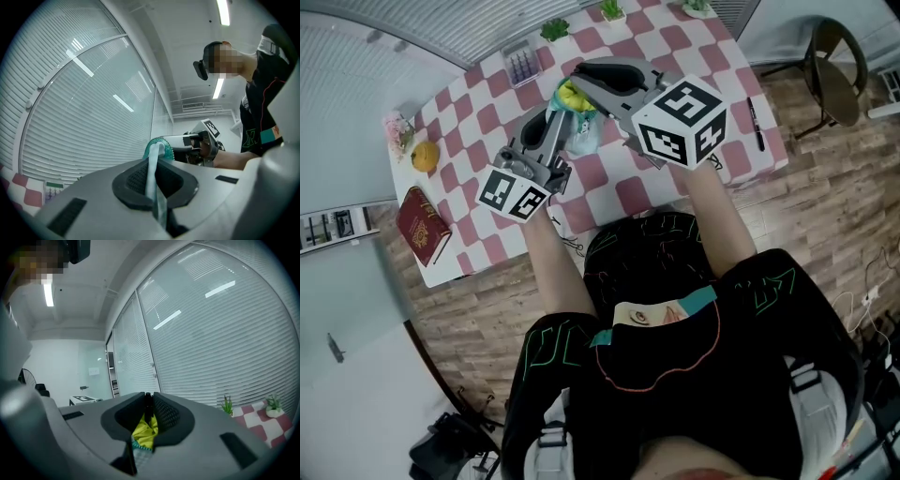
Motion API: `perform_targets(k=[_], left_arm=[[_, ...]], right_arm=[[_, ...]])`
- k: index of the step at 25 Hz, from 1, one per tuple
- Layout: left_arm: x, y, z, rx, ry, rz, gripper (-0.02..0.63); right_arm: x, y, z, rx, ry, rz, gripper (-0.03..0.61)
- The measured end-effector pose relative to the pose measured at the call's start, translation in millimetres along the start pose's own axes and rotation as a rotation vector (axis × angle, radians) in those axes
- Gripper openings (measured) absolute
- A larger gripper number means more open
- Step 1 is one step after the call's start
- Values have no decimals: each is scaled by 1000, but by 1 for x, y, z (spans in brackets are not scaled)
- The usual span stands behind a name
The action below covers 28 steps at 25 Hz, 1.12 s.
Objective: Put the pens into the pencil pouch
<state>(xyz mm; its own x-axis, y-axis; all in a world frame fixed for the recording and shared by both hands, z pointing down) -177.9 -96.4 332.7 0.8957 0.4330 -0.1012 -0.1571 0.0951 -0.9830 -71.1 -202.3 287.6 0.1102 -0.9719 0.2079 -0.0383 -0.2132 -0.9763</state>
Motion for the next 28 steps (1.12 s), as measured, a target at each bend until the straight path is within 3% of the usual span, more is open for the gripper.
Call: perform_targets(k=[3,12,15,28], left_arm=[[-1,-1,2,-2,5,0,0],[-4,3,8,25,4,14,0],[-5,3,9,23,5,16,0],[-4,-6,-3,2,-41,39,0]], right_arm=[[-1,-4,-4,-10,-5,12,61],[8,9,3,143,-24,-73,77],[12,11,6,170,-43,-88,16],[35,6,23,161,-157,-89,3]])
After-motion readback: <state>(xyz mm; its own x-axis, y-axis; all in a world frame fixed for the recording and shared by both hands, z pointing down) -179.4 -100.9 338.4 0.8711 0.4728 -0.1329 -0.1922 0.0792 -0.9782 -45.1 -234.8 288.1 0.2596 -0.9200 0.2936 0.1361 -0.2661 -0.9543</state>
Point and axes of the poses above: the fingertips, and each gripper's own axes: z backward along the fingers, x to its right, y out of its top, the point moved 7 cm from there along z, backward along the fingers, and after that the axes turned 6 degrees about -y, right-handed, at the moved point
